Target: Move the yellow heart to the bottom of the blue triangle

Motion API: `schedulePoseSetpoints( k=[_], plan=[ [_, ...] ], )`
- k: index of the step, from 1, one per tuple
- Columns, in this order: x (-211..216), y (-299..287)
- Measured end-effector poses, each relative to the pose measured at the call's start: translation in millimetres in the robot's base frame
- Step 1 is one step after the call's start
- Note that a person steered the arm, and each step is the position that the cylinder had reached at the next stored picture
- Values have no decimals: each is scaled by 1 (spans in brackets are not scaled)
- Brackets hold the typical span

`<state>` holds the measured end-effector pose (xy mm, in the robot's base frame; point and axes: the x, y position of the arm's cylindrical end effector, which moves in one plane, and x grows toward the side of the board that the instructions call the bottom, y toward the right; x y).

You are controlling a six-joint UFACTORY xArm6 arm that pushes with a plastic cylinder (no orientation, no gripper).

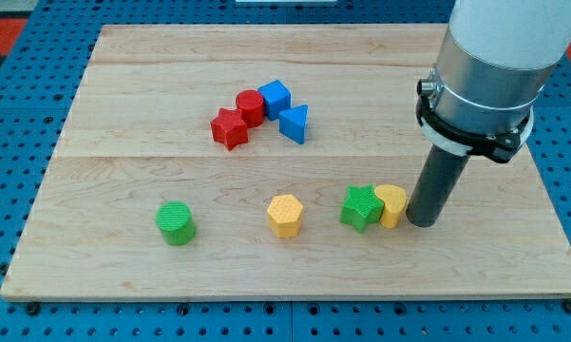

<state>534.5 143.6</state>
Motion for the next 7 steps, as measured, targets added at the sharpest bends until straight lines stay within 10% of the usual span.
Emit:
schedulePoseSetpoints(
  k=[4,7],
  plan=[
    [34,10],
    [-58,-47]
  ],
)
